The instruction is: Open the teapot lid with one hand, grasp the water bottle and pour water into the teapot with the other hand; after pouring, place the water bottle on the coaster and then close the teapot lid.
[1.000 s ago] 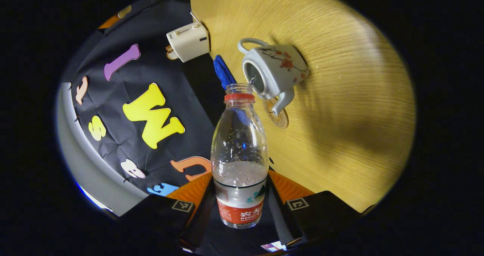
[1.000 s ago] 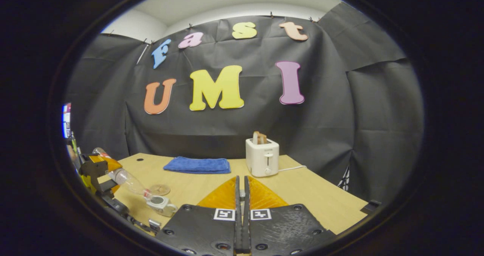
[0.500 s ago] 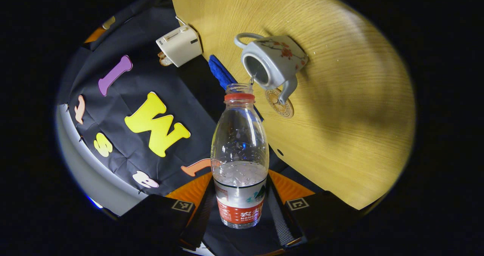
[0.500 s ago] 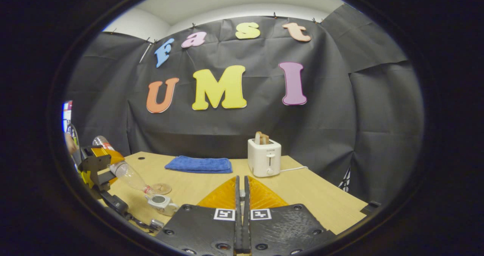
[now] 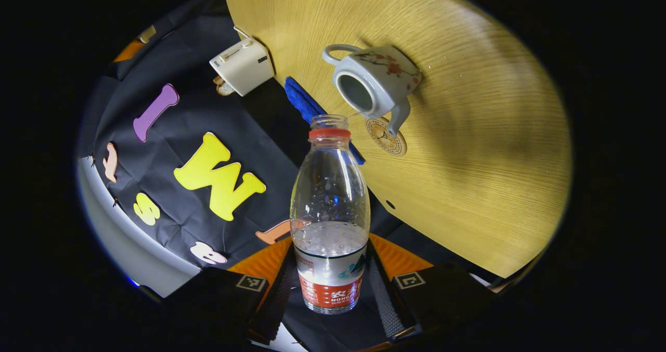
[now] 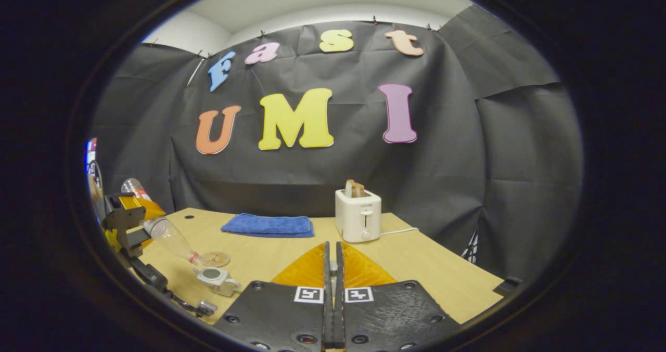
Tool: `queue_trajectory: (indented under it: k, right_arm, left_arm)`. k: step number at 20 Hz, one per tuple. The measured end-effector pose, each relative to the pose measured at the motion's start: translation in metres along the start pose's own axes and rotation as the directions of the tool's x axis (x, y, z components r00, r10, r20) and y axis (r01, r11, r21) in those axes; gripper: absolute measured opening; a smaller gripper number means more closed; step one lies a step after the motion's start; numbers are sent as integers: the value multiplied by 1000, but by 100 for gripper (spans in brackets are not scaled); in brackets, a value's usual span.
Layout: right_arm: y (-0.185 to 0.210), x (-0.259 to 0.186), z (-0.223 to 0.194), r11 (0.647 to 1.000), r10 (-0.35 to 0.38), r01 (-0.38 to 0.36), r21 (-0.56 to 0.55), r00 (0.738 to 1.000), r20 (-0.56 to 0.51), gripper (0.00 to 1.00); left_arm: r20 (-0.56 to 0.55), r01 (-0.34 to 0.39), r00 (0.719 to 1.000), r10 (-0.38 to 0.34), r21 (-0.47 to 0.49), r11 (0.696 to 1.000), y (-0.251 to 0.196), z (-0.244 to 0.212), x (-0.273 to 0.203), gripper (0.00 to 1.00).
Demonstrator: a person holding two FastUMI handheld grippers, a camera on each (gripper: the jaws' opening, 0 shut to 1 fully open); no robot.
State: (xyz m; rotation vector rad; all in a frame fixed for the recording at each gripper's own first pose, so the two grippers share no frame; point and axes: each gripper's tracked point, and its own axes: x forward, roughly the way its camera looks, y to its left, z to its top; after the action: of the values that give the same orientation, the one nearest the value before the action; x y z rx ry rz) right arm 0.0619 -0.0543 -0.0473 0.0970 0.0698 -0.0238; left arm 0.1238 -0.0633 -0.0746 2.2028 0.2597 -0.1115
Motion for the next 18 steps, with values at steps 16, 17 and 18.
queue_trajectory:
  k: [16,17,18]
  right_arm:
    - [-5,0,1,1000,-19,19,-14,1000,7,0]
    - [-4,0,1,1000,-19,19,-14,1000,5,0]
    - [-4,1,1,1000,-18,18,-13,1000,3,0]
  left_arm:
    - [125,62,992,-18,-352,934,-37,16,14,74]
    - [130,76,991,-24,-412,908,-42,14,14,74]
    - [138,90,990,-27,-478,874,-46,14,15,74]
